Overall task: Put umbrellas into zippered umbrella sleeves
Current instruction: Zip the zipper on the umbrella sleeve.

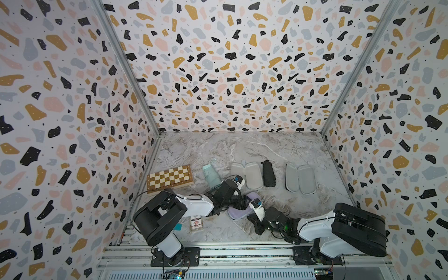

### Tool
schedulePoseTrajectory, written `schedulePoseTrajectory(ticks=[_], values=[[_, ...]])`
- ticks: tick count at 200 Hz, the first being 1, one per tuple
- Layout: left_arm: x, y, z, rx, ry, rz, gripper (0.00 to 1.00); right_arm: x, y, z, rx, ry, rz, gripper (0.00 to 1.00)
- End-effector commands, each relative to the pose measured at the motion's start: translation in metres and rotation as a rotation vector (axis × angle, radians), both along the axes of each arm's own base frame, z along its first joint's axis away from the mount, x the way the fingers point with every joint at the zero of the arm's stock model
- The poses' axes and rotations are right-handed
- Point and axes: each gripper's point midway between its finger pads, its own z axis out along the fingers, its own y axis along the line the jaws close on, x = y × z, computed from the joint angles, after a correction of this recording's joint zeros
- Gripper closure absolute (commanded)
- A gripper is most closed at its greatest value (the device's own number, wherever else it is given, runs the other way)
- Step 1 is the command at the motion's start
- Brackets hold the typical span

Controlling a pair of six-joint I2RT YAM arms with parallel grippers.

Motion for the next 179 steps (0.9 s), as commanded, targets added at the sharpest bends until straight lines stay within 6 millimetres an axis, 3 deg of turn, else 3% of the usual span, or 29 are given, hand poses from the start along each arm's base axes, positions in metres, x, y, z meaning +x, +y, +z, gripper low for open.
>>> schedulePoseTrajectory(ticks=[1,28,69,108,142,179], values=[[-0.008,0.026,-0.036,0.114,0.083,0.073,0.32,-0.004,0.023,0.019,0.072,-0.012,0.037,1.00],[-0.007,0.028,-0.024,0.093,0.074,0.091,0.30,0.005,0.011,0.013,0.055,-0.005,0.006,1.00],[-0.005,0.037,0.008,0.076,0.002,0.114,0.19,0.018,-0.018,0.004,0.022,0.002,-0.044,1.00],[-0.022,0.024,0.005,0.020,0.051,0.037,0.15,0.031,-0.044,-0.007,-0.020,0.006,-0.110,1.00],[-0.038,0.026,0.002,0.020,0.048,0.025,0.20,0.029,-0.023,-0.004,-0.031,-0.035,-0.014,1.00],[-0.057,0.038,0.012,-0.018,0.033,0.049,0.22,0.019,0.003,0.004,-0.015,-0.073,0.067,1.00]])
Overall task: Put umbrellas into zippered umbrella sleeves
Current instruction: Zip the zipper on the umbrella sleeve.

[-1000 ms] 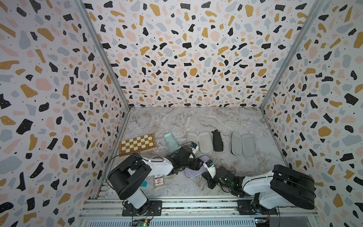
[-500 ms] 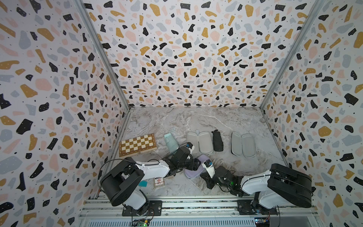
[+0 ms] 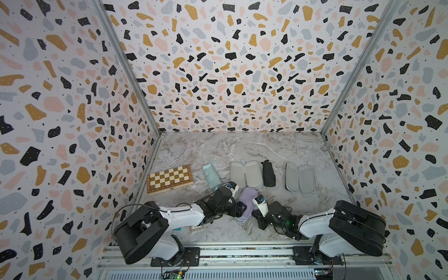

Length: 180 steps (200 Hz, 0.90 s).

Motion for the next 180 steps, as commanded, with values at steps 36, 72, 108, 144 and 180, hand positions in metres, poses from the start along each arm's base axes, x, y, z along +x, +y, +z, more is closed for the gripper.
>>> schedulePoseTrajectory(ticks=[36,72,108,144,180], values=[[-0.030,0.014,0.003,-0.043,0.024,0.023,0.22,-0.011,0.035,0.010,0.008,-0.047,0.134,1.00],[-0.041,0.016,0.011,-0.031,0.007,0.012,0.21,-0.012,0.021,0.006,-0.018,-0.051,0.104,1.00],[-0.011,0.036,0.027,0.076,-0.132,0.119,0.09,-0.007,0.001,0.005,-0.015,-0.057,0.033,1.00],[0.017,0.010,0.056,0.011,-0.174,0.024,0.08,-0.008,-0.005,0.001,-0.024,-0.052,0.023,1.00],[0.035,-0.021,0.046,0.078,-0.156,-0.060,0.08,-0.006,-0.010,0.001,-0.021,-0.056,0.001,1.00]])
